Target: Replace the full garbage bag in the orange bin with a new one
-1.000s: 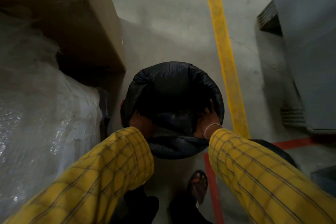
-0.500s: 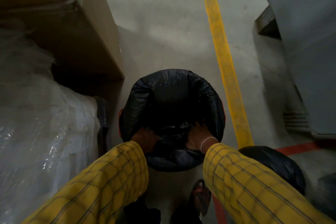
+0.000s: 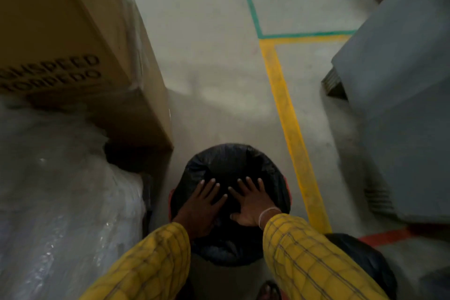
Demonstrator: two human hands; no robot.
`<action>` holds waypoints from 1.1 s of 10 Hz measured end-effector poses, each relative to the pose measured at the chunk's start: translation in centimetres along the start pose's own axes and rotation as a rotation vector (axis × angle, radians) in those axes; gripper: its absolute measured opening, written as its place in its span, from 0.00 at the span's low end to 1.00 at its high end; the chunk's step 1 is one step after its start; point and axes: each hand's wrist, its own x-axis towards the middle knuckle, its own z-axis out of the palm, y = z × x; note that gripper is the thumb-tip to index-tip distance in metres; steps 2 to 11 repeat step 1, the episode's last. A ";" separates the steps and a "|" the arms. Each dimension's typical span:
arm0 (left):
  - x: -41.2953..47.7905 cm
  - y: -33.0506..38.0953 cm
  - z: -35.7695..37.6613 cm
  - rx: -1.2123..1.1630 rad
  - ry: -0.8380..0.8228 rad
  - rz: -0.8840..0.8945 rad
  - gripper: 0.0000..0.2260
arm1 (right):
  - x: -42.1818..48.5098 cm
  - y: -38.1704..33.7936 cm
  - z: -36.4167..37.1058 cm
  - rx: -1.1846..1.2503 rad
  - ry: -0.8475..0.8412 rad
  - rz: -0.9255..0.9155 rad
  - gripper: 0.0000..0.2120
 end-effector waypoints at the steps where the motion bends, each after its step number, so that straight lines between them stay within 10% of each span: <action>1: -2.1 -1.8 -8.7 -0.106 0.266 -0.210 0.44 | -2.6 0.3 -7.6 0.056 0.233 0.050 0.47; 11: -2.1 -1.8 -8.7 -0.106 0.266 -0.210 0.44 | -2.6 0.3 -7.6 0.056 0.233 0.050 0.47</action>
